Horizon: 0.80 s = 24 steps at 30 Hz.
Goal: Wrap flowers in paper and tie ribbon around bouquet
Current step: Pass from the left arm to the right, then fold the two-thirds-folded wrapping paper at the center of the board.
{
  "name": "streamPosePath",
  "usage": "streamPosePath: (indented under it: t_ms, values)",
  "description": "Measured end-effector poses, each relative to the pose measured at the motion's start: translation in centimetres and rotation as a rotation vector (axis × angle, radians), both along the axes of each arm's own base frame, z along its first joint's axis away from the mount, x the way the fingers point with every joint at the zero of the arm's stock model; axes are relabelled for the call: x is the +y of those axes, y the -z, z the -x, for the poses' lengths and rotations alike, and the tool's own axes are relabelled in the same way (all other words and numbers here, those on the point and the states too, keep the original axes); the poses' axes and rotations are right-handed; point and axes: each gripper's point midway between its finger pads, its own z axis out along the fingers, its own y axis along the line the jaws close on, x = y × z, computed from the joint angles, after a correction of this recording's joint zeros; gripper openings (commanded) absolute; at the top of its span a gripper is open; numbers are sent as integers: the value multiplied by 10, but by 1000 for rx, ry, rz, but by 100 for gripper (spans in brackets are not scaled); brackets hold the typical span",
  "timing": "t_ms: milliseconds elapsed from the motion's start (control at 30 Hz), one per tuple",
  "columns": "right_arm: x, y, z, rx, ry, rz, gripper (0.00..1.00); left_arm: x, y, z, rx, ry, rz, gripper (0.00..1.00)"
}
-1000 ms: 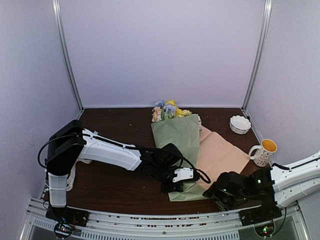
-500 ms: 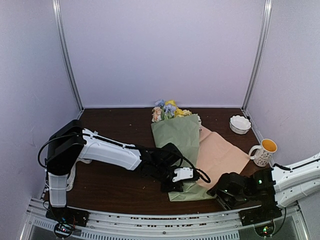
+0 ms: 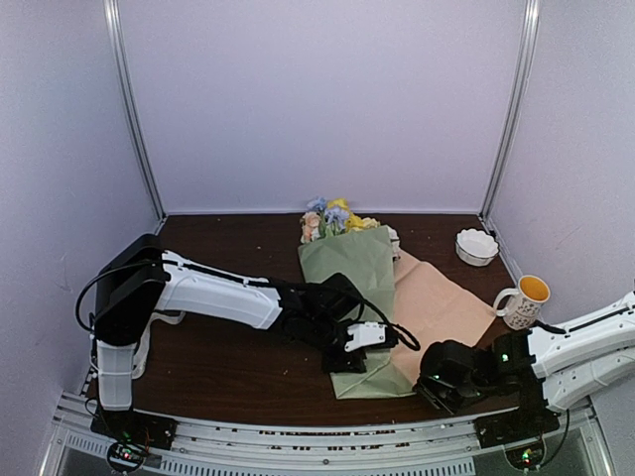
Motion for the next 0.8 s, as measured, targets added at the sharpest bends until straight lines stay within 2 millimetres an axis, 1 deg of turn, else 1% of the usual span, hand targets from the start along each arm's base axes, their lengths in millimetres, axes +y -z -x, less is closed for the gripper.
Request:
streamPosePath:
  t_ms: [167, 233, 400, 500, 600, 700, 800]
  values:
    - [0, -2, -2, -16, 1, -9, 2, -2, -2, -6, -2, -10, 7, 34]
    - [0, -3, -3, -24, 0, -8, 0, -5, -3, -14, -2, -22, 15, 35]
    - [-1, -4, -5, -44, -33, 17, 0, -18, -7, -40, -4, -61, 46, 36]
    - [3, -11, -9, -68, -70, 63, 0, -27, -5, -52, 3, -76, 56, 36]
    - [12, -26, -15, -107, -114, 100, 0, -35, 3, -53, 32, -75, 53, 35]
    - [20, -39, -21, -153, -160, 133, 0, -37, 13, -50, 63, -72, 45, 35]
    - [23, -48, -24, -198, -208, 184, 0, -38, 17, -47, 93, -69, 47, 35]
